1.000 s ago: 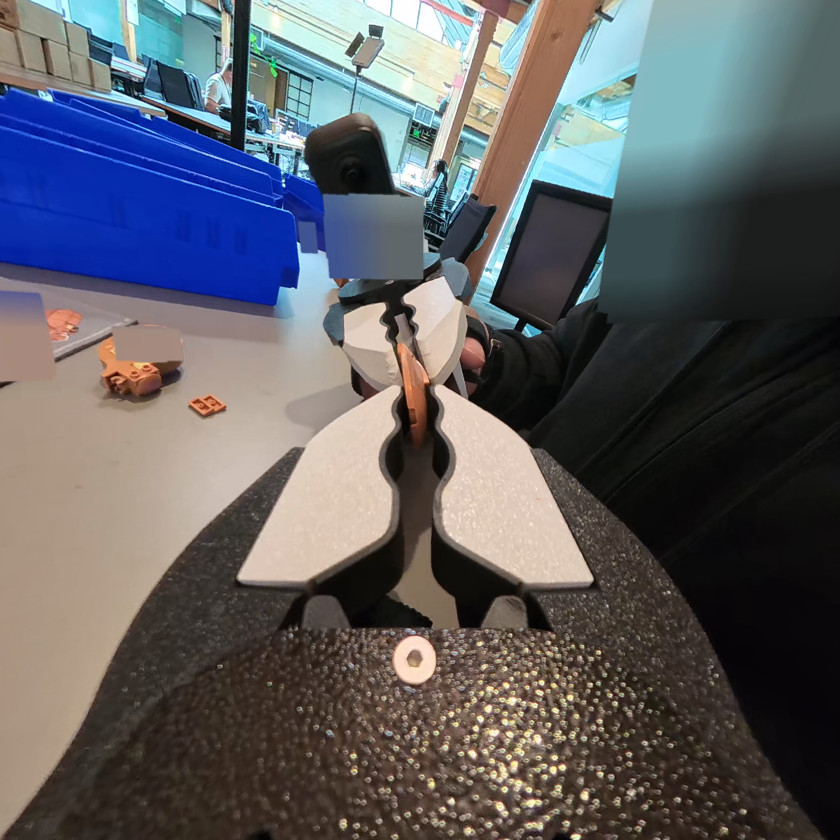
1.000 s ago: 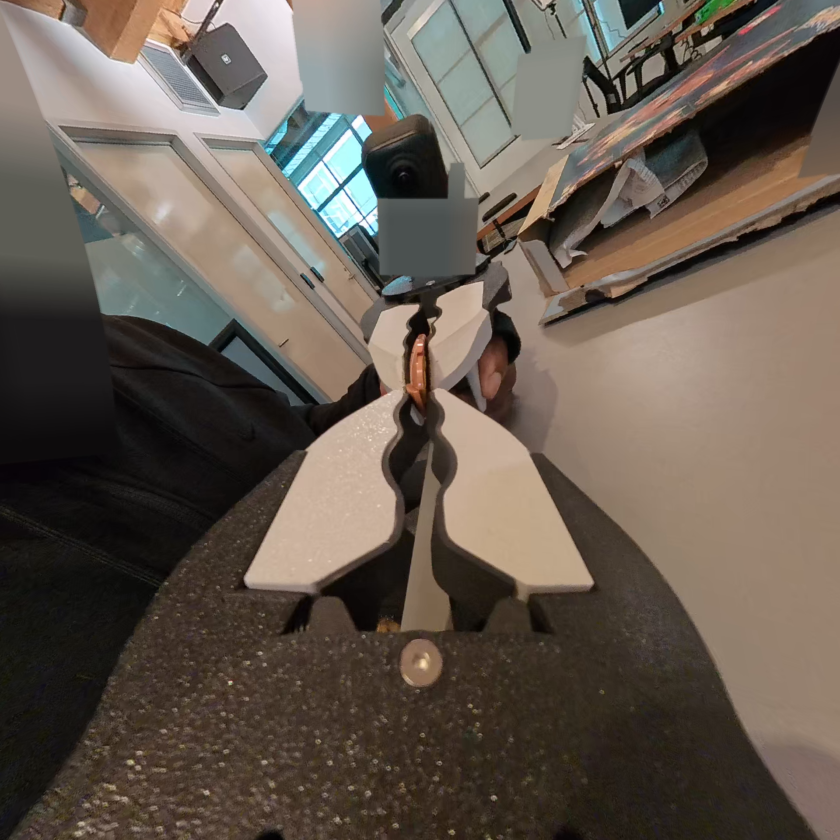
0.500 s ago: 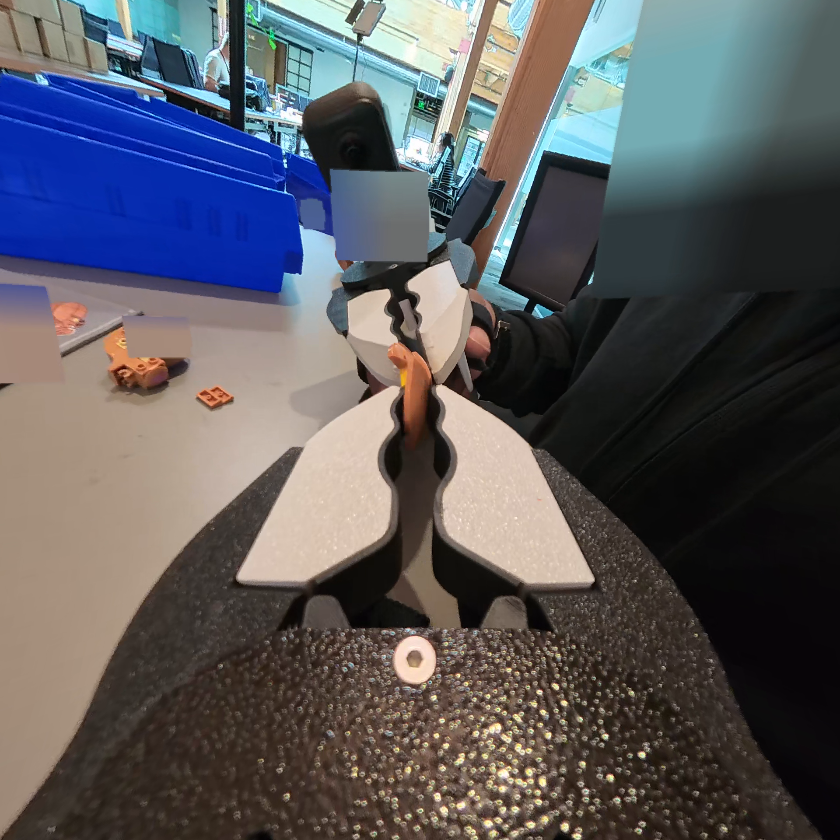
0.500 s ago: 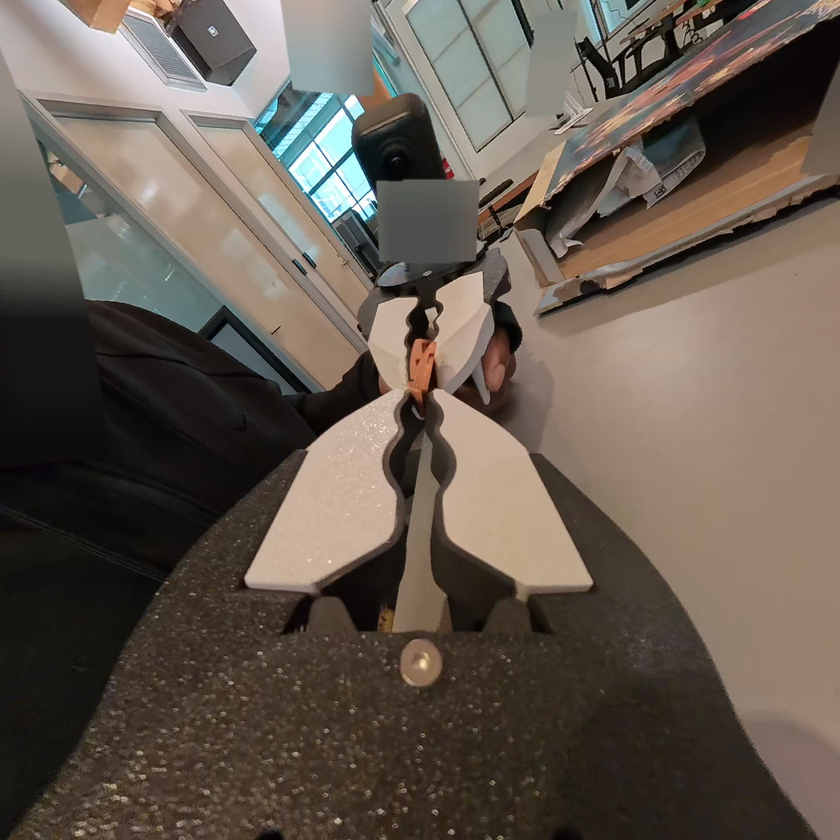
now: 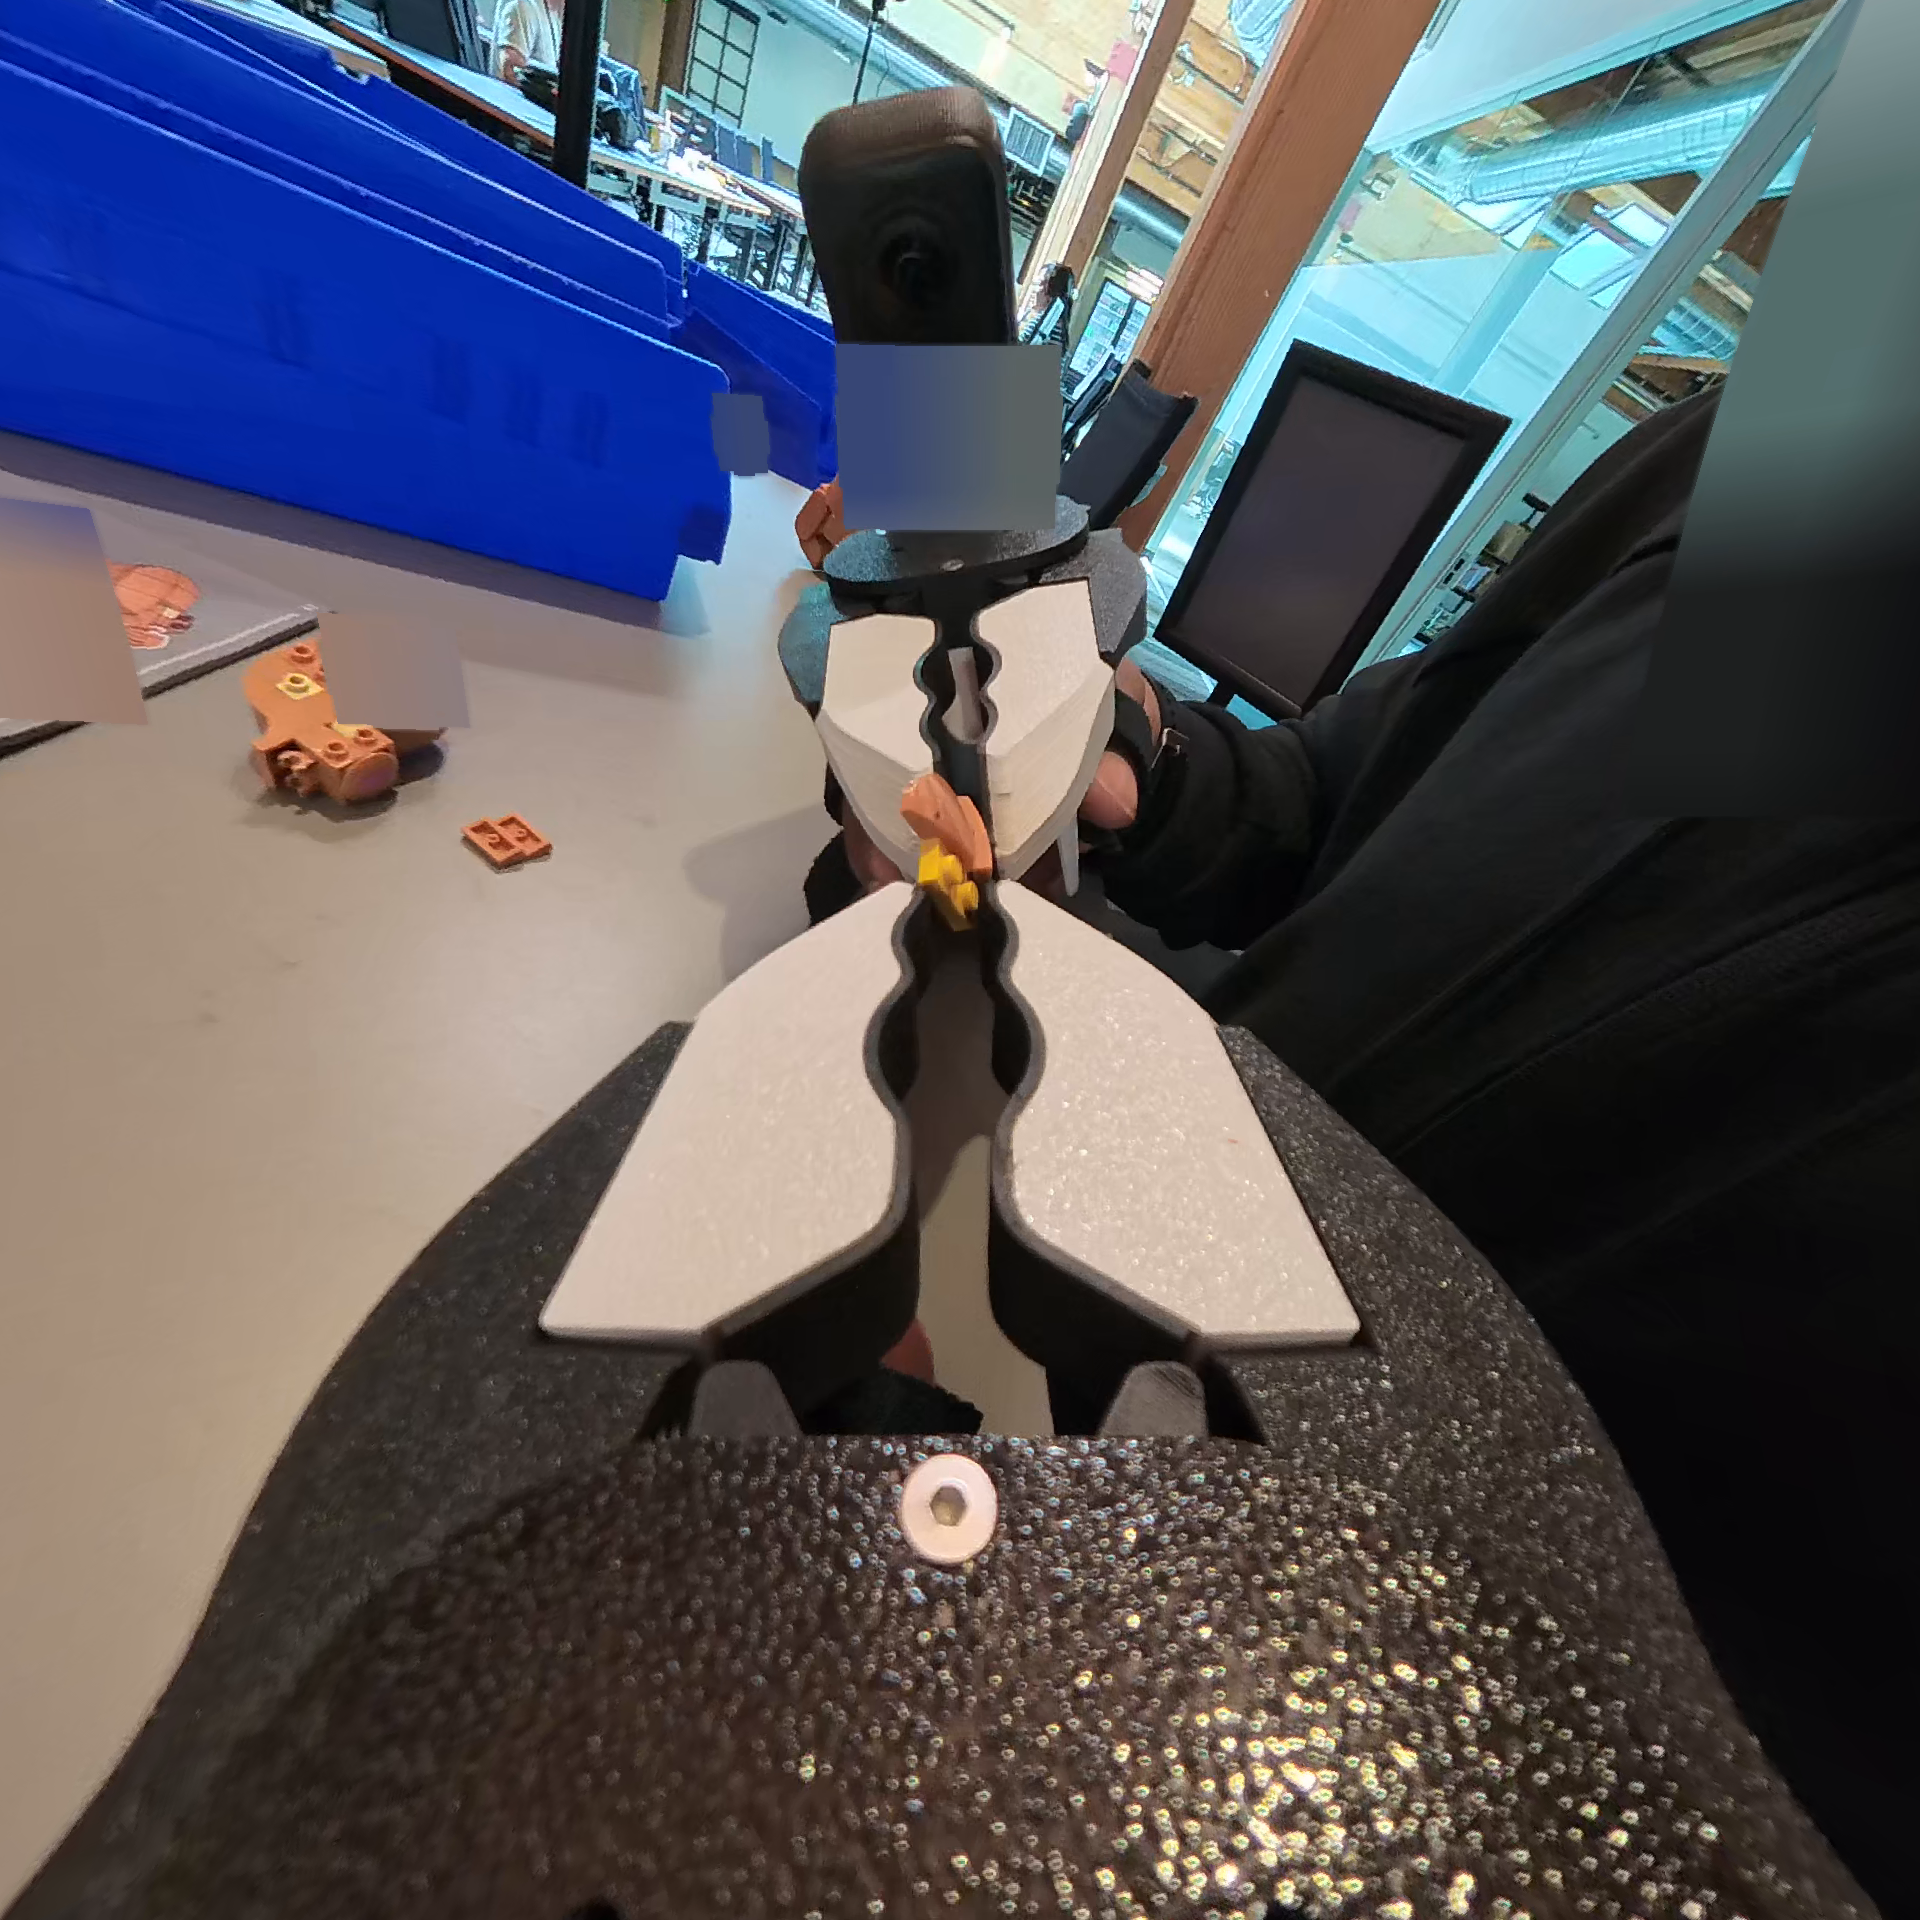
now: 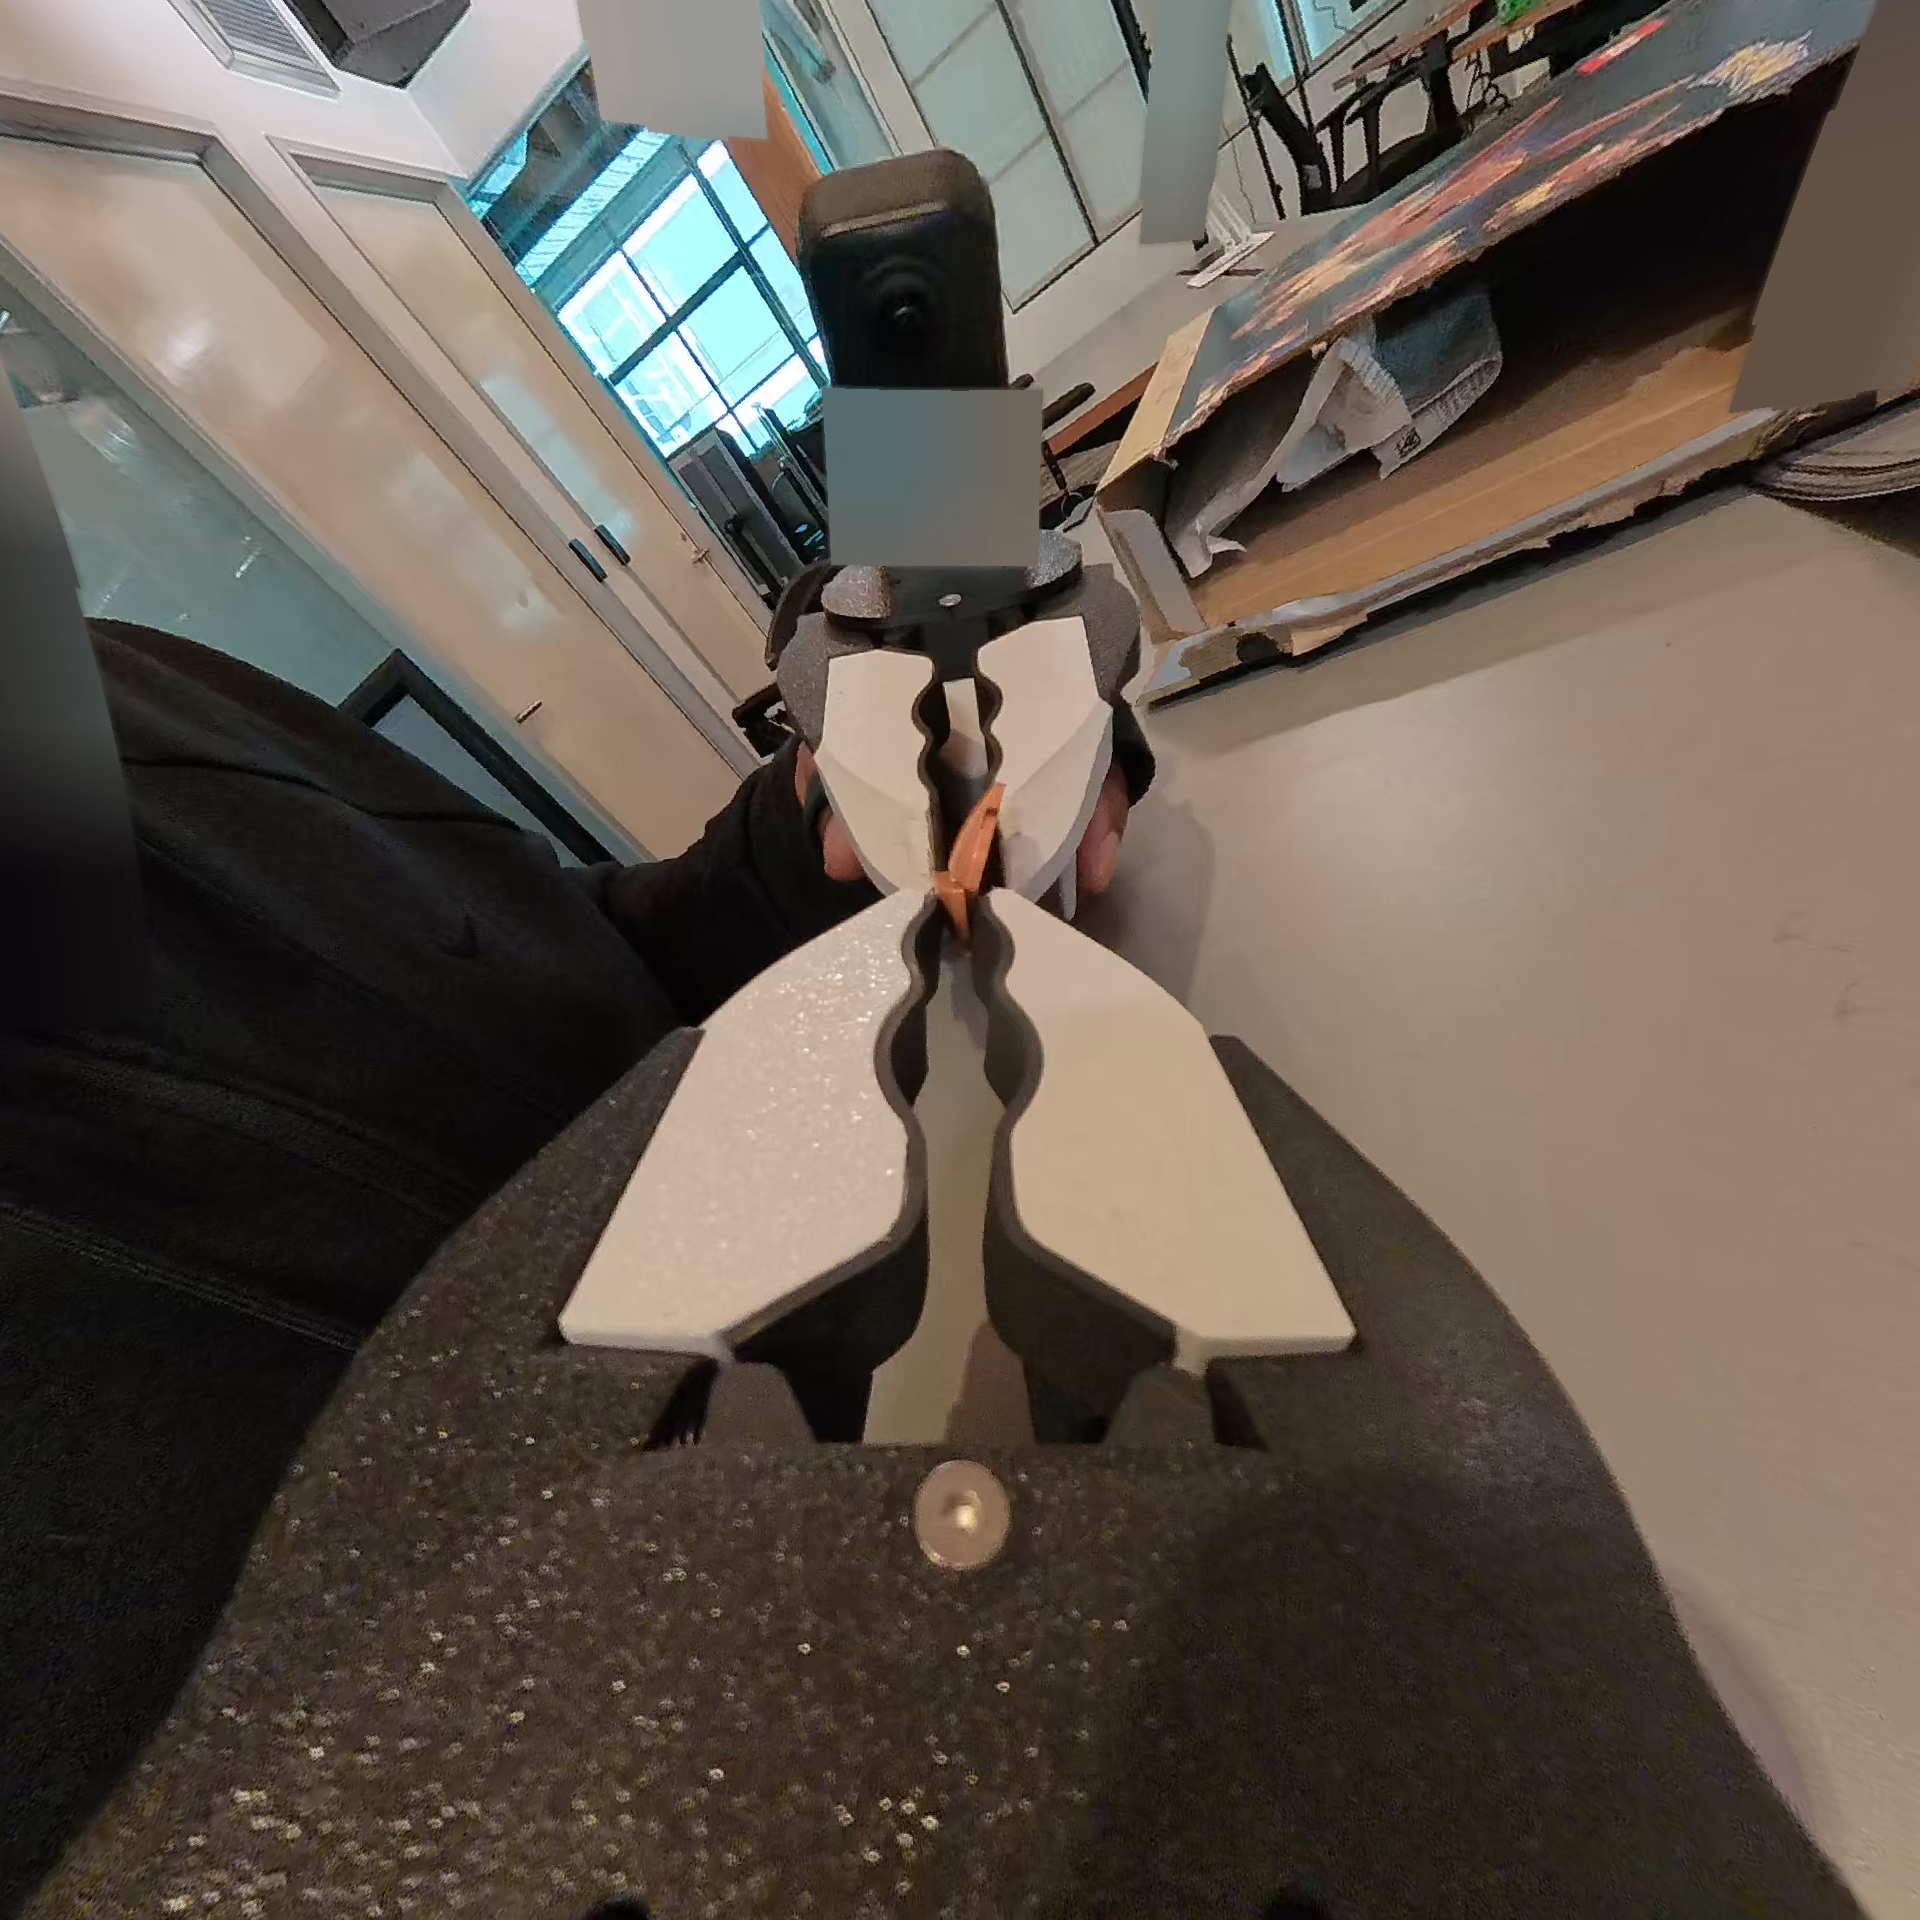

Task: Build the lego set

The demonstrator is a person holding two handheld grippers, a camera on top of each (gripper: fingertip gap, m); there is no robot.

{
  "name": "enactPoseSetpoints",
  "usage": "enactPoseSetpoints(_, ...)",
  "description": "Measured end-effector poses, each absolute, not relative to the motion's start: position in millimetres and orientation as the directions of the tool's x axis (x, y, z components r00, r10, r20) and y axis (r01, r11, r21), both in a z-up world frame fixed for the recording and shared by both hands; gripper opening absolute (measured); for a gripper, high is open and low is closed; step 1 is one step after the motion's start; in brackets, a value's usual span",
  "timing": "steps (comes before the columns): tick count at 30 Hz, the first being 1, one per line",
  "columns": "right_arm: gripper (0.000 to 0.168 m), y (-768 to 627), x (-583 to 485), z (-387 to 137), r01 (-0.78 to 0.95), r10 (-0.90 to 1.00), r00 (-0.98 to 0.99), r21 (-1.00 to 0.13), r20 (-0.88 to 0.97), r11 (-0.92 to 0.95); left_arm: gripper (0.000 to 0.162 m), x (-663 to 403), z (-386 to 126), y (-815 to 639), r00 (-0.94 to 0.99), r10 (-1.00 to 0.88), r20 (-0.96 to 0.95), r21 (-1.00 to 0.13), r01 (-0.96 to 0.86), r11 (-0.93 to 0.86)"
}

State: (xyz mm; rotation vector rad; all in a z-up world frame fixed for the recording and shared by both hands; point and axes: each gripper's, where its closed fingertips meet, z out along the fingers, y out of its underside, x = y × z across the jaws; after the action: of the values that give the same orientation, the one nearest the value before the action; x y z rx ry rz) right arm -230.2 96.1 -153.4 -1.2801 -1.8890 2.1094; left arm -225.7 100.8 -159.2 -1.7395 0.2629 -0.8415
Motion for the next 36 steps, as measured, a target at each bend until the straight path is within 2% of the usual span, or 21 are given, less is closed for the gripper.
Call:
enactPoseSetpoints(26, 0.006, 93.6, -227.5, -152.0, 0.474, 0.533, -0.707, -0.871, -0.465, -0.130, 0.017, -225.0, -156.2, 101.9, 0.678, -0.631, 0.377, -0.920, 0.199, -0.336)
enactPoseSetpoints(36, 0.005, 94.9, -229.1, -155.2, 0.481, 0.548, -0.698, -0.869, -0.460, -0.117, 0.012, -225.6, -152.3, 103.4, 0.692, -0.626, 0.358, -0.931, 0.210, -0.299)
